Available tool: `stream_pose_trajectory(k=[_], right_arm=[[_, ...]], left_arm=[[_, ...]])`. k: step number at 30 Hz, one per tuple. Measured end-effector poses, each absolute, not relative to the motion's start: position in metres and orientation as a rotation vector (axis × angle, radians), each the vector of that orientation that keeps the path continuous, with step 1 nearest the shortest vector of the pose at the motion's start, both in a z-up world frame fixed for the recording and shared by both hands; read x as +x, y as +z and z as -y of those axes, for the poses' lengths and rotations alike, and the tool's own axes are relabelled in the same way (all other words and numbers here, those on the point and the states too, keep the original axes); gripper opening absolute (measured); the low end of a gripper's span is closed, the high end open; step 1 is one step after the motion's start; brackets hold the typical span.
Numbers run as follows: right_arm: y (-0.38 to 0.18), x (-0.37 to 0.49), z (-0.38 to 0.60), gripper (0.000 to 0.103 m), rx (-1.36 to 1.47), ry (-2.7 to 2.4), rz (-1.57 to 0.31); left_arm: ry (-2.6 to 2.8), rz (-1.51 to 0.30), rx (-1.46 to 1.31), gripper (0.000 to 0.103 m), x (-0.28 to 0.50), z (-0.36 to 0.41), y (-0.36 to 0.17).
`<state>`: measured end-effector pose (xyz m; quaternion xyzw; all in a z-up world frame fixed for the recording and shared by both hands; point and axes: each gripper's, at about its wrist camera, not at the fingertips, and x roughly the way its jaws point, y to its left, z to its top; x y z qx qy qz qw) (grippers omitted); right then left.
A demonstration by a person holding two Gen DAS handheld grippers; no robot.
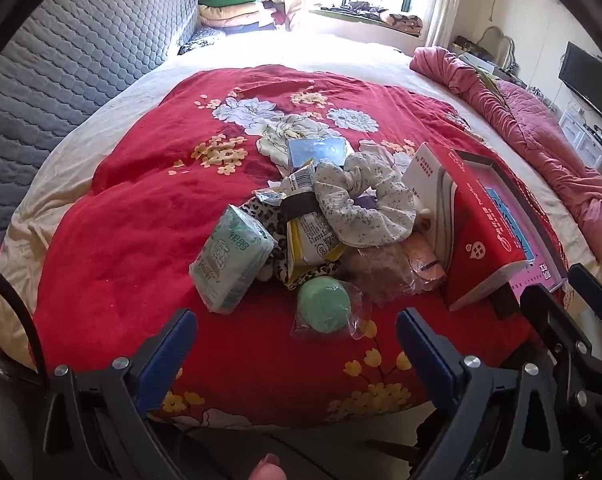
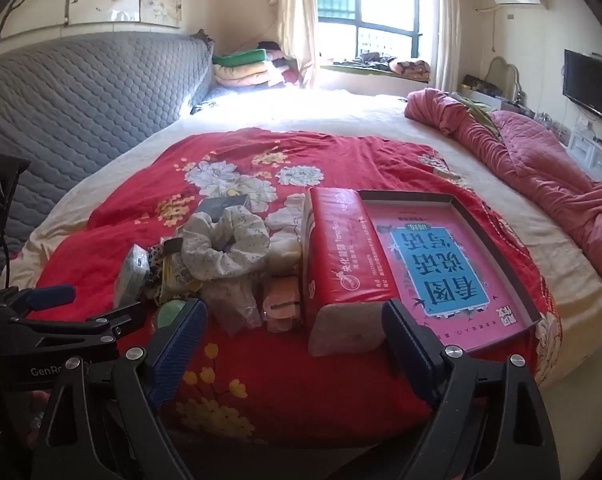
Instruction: Organize soft objects
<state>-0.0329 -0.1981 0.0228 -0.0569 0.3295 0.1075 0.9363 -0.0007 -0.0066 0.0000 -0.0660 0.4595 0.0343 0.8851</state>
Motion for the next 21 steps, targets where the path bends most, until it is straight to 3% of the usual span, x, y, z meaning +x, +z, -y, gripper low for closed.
stream_pose_trajectory(k=[21], right_arm=[[0.0217, -0.0266, 0.1946, 0.09, -0.116, 0.214, -0.688]], left_arm=[[0.057, -0.949, -0.133, 0.1, -0.0007, 0.0067, 0.0012]])
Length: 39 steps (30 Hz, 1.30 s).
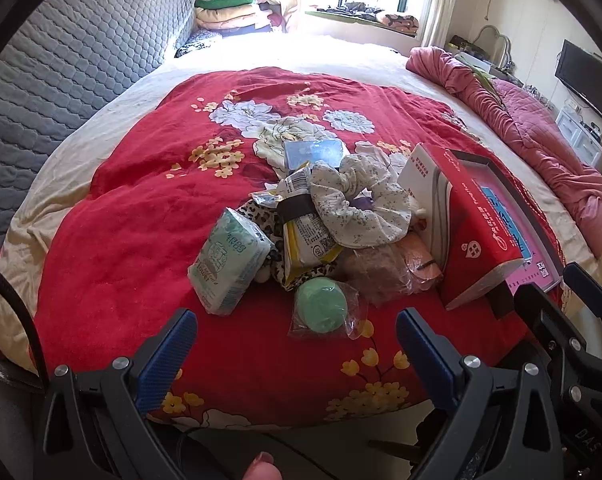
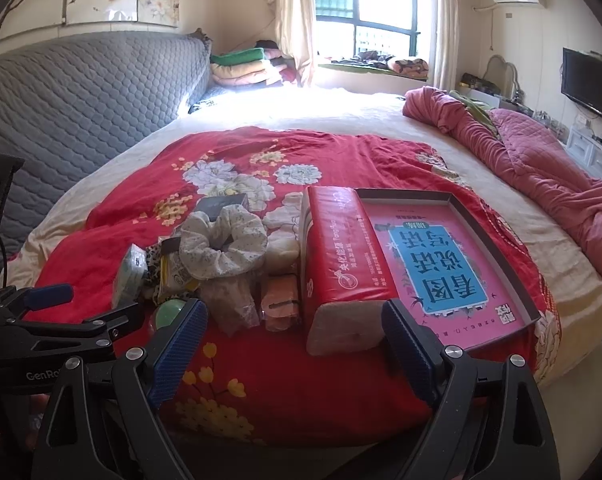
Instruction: Organize soft objects
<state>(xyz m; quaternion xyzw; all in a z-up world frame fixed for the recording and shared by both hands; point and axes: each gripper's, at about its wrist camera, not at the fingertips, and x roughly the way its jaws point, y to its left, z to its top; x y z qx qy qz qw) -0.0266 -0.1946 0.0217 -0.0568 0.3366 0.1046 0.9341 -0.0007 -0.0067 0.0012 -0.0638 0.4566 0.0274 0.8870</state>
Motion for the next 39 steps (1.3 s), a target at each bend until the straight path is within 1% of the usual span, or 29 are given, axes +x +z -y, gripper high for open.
stream_pose_trajectory(k=[39], right_arm=[[0.0184, -0.0267, 0.1944, 0.09, -0.126, 0.213, -0.689]], left_arm=[[0.057, -0.955, -0.146, 0.1, -0.0008, 0.0034, -0.0001]])
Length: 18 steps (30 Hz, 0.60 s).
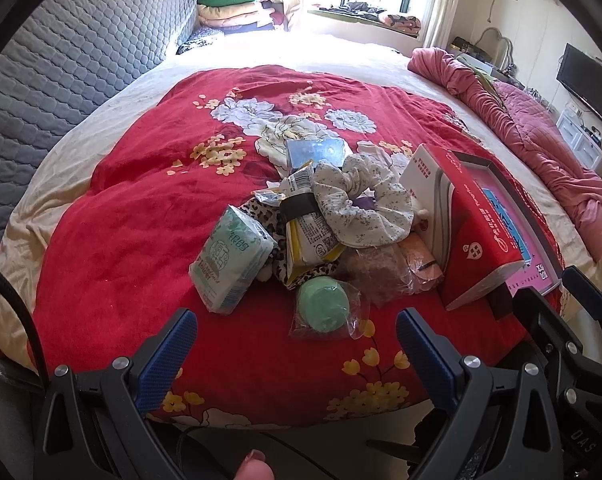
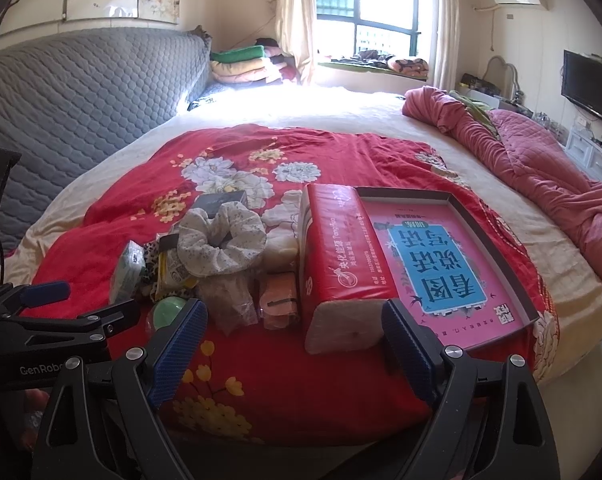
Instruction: Organize soft objects
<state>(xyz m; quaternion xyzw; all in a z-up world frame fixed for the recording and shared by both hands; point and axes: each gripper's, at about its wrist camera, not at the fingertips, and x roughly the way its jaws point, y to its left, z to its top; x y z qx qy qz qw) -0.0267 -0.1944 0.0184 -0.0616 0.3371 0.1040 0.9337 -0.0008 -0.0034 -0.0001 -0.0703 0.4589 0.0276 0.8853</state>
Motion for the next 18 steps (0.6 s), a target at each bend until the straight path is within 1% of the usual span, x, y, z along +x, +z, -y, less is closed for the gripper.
stream_pose_trajectory(k=[9, 18], right_arm=[[0.017, -0.027, 0.19, 0.09, -0.138, 0.22, -0.684], [0.015, -0.024, 0.174, 0.09, -0.174, 0.26, -0.679]], left_arm=[[0.052, -0.96, -0.175, 0.1, 0.0, -0.003, -0.003], [0.087, -0.968, -0.247, 0.1, 0.004, -0.04, -0.012]])
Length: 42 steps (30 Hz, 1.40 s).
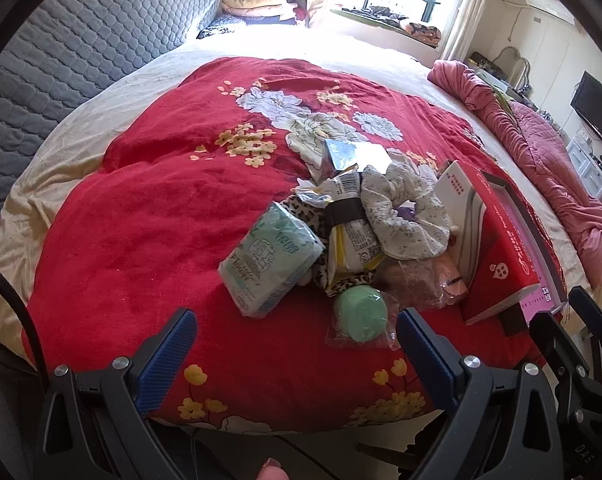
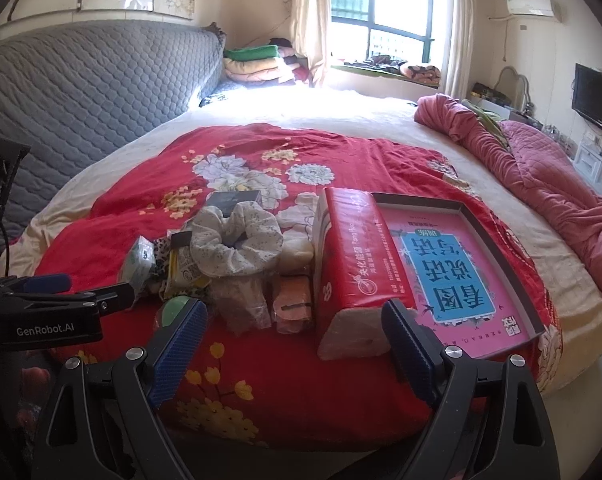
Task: Organize soft objects
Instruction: 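Grasp the green-and-white tissue pack with the left tool while the right tool grasps the bagged green ball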
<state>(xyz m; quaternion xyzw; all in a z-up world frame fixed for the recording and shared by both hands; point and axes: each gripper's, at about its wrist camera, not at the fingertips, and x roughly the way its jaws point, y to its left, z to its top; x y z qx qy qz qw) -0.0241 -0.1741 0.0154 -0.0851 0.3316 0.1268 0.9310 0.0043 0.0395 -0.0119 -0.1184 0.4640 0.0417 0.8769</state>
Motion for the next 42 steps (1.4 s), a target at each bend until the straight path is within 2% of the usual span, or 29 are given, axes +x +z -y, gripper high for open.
stream_pose_trajectory(k=[14, 31, 33, 38, 41, 42], right_arm=[[-0.029, -0.005, 0.11, 0.09, -0.218, 0.444, -0.811], [-0.072, 0.031, 0.089, 0.09, -0.112, 0.425, -0.96], [-0.075, 0.033, 0.086, 0.09, -0.108, 0.422, -0.963], [-0.082, 0.04, 0.077, 0.088, -0.111, 0.4, -0.961], [-0.086, 0.042, 0.074, 0.076, -0.116, 0.414, -0.963], [-0.088, 0.044, 0.074, 0.061, -0.109, 0.426, -0.973]], left_arm=[[0.11, -1.001, -0.33, 0.1, 0.019, -0.095, -0.037], [-0.048, -1.013, -0.195, 0.1, 0.059, -0.087, -0.066], [-0.072, -1.035, -0.205, 0.099, 0.061, -0.088, -0.073], [-0.102, -1.031, -0.225, 0.085, 0.061, -0.091, -0.077], [-0.115, -1.019, -0.241, 0.08, 0.06, -0.093, -0.076], [-0.119, -1.019, -0.248, 0.079, 0.06, -0.094, -0.076]])
